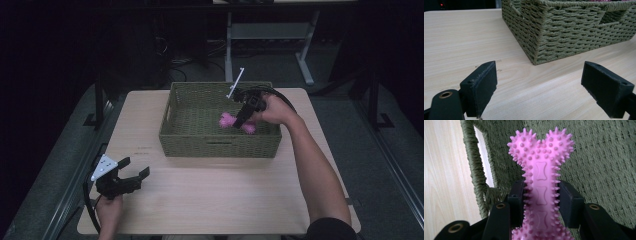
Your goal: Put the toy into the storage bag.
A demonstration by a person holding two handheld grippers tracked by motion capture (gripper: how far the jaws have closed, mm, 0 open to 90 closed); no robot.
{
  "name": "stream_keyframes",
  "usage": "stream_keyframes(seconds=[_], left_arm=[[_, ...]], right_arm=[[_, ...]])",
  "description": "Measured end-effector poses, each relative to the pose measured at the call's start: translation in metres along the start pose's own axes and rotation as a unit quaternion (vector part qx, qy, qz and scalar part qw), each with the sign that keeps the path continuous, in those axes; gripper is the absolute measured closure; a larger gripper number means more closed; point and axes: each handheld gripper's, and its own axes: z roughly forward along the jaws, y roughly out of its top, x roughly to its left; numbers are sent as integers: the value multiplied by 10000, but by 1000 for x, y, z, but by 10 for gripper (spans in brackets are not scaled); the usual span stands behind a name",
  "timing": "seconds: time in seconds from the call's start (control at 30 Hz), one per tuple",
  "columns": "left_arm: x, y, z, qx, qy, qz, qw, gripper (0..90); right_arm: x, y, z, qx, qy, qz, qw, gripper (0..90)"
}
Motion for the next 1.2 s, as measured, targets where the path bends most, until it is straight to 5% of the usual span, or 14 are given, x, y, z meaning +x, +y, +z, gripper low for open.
stream_keyframes(seconds=[1.2], left_arm=[[0, 0, 0, -7, -9, -4, 10000, 128]], right_arm=[[-6, -3, 35, 206, 166, 93, 9996, 581]])
